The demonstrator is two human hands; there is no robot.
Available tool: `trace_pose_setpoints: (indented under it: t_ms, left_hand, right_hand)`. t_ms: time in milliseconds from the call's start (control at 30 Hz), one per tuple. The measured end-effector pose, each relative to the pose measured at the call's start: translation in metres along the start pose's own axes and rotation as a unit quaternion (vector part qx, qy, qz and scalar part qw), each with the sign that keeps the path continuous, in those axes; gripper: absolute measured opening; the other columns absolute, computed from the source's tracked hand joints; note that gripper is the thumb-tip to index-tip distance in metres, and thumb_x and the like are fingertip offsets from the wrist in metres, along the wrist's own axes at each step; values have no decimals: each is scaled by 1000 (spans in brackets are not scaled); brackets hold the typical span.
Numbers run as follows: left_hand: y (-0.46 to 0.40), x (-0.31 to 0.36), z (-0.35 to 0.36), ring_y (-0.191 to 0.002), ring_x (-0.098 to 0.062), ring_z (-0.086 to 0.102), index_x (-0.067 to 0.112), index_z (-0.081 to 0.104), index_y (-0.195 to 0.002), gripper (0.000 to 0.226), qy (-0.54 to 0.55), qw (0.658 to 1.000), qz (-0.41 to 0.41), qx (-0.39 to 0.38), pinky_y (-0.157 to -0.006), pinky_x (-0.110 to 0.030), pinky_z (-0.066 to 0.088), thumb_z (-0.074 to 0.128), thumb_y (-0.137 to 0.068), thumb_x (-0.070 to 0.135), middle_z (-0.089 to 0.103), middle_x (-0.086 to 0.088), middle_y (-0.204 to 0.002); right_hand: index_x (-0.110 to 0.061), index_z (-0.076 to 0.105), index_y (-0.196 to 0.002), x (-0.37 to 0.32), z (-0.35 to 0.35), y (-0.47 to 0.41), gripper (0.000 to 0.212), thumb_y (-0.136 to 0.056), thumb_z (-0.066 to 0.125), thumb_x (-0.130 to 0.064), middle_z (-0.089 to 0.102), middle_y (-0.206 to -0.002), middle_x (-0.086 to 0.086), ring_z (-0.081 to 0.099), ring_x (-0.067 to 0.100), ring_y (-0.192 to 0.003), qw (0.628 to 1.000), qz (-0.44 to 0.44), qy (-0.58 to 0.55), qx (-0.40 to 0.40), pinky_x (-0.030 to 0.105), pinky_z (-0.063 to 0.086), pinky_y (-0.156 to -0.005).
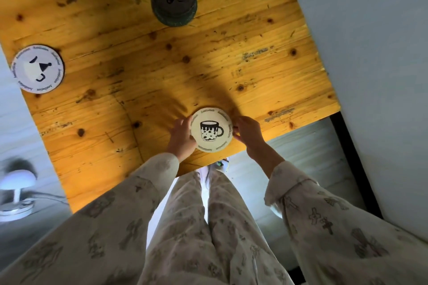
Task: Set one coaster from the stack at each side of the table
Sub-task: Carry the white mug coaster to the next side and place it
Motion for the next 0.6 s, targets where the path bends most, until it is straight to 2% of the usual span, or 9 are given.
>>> trace_pose_setpoints:
  t_ms: [67, 133, 200, 267, 333, 433, 533, 600]
  left_hand:
    - [18, -11, 7, -121, -35, 44, 7, 32, -136, 60, 65, 998, -14, 11, -96, -37, 43, 41, -80, -13, 37, -21, -138]
    - [32, -20, 13, -117, -34, 47, 6, 33, -135, 57, 106, 993, -45, 21, -87, -29, 40, 37, -82, -13, 39, -22, -135]
    - [34, -22, 15, -118, -32, 46, 8, 32, -135, 57, 131, 989, -58, 33, -87, -30, 39, 35, -82, -13, 38, -20, -136]
    - [28, -17, 12, -119, -30, 45, 10, 32, -136, 57, 139, 988, -50, 45, -89, -32, 41, 37, -83, -9, 36, -19, -136]
    - [17, -11, 9, -119, -30, 45, 10, 32, -136, 56, 137, 989, -44, 42, -96, -38, 42, 39, -83, -6, 35, -20, -136]
    - [7, -8, 11, -127, -32, 39, 11, 32, -137, 60, 146, 987, -67, 15, -105, -51, 37, 38, -80, -7, 35, -18, -140]
    - [10, -10, 13, -124, -30, 41, 12, 36, -134, 57, 177, 981, -79, 30, -103, -48, 40, 39, -80, -7, 37, -18, -140]
    - [16, -11, 17, -115, -24, 47, 13, 41, -130, 52, 202, 977, -68, 23, -90, -37, 47, 41, -81, -5, 40, -17, -137]
  right_hand:
    - [13, 56, -102, -11, -4, -5, 33, -92, 48, -18, 59, -97, 38, 47, 23, -81, 999, -26, 39, -8, 61, 45, -92]
    - [9, 58, -107, -16, -6, -9, 33, -93, 45, -19, 60, -96, 26, 49, 22, -86, 995, -46, 89, -19, 46, 47, -84]
    - [6, 57, -113, -14, -5, -10, 35, -95, 40, -20, 53, -94, 12, 47, 21, -88, 988, -60, 133, -39, 36, 40, -80]
    - [-2, 59, -106, -8, -3, -7, 28, -96, 38, -18, 51, -94, 10, 46, 21, -87, 980, -75, 173, -57, 34, 38, -79]
    - [-10, 54, -93, -1, 0, -6, 17, -96, 38, -15, 51, -92, 12, 46, 23, -85, 973, -83, 204, -68, 35, 38, -77]
    - [8, 57, -93, 6, 1, -8, 26, -94, 36, -8, 52, -84, 19, 44, 26, -78, 974, -80, 207, -50, 36, 36, -70]
    - [13, 57, -102, 9, 1, -8, 30, -93, 36, -7, 50, -82, 19, 41, 25, -77, 976, -72, 202, -44, 35, 35, -68]
    - [13, 57, -99, 10, 1, -8, 30, -93, 36, -7, 49, -82, 18, 39, 24, -76, 976, -71, 200, -50, 34, 34, -68]
Point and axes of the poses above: each hand's wrist, its own y-axis away from the middle knuckle, its own z-axis out of the palm, x = y × z, the point moved 3 cm from there along -y, towards the middle knuckle
